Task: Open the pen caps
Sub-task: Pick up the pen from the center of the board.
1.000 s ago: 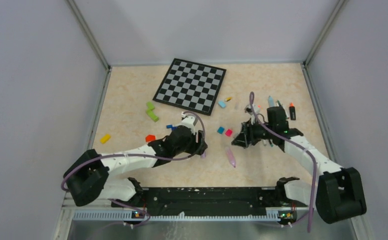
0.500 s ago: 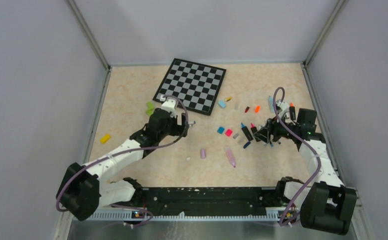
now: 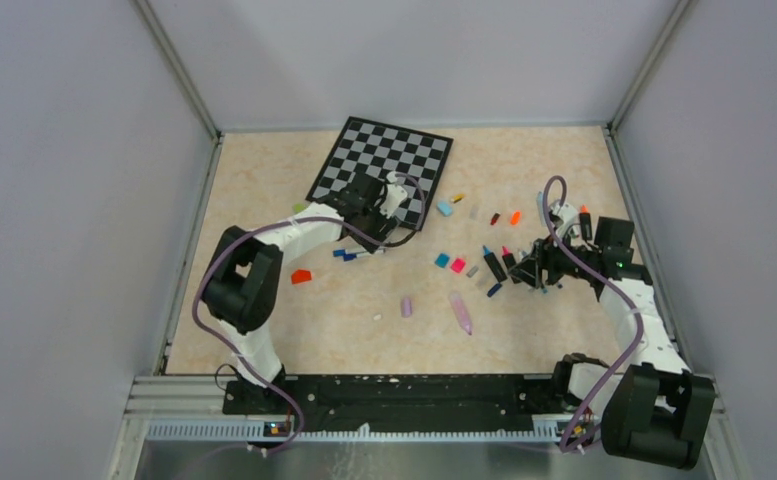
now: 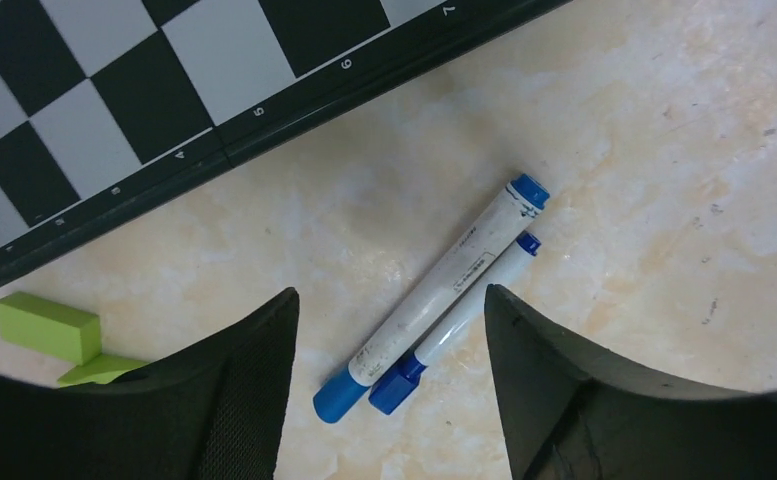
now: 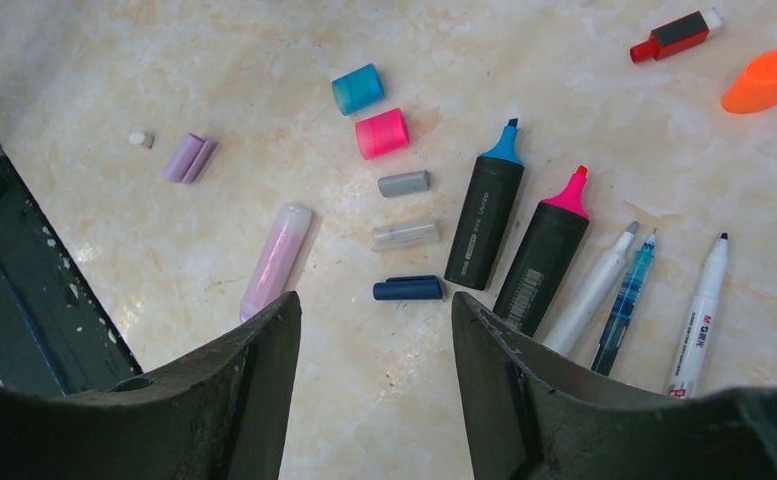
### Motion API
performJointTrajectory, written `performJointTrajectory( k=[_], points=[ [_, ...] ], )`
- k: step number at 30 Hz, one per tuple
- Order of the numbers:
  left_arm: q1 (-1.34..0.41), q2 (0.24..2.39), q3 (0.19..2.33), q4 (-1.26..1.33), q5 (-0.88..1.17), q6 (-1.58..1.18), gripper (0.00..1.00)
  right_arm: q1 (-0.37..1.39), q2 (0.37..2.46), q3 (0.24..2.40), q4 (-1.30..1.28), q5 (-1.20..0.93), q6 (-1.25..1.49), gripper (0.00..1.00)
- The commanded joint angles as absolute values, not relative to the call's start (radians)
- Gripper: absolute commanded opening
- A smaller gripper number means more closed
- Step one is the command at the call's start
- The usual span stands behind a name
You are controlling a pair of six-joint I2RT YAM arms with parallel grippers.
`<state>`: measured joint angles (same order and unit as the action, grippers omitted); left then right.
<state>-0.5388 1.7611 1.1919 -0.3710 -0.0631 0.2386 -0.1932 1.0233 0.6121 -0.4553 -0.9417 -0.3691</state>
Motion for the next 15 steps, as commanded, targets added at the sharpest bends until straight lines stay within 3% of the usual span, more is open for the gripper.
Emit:
performJointTrajectory(
  k=[1, 6, 15],
  points=[
    [-0.513, 1.834, 1.316, -0.483, -0.009, 0.359, 0.66, -0.199, 1.029, 0.663, -0.453, -0.938, -0.410, 0.56],
    [-0.497, 1.868, 1.349, -0.513, 0.076, 0.382, 0.48, -0.199, 1.049, 0.670, -0.462, -0.932, -0.419, 0.56],
    [-0.493, 1.851, 1.313, -0.509, 0.124, 0.421, 0.39, -0.199, 1.059, 0.670, -0.463, -0.919, -0.423, 0.56]
  ],
)
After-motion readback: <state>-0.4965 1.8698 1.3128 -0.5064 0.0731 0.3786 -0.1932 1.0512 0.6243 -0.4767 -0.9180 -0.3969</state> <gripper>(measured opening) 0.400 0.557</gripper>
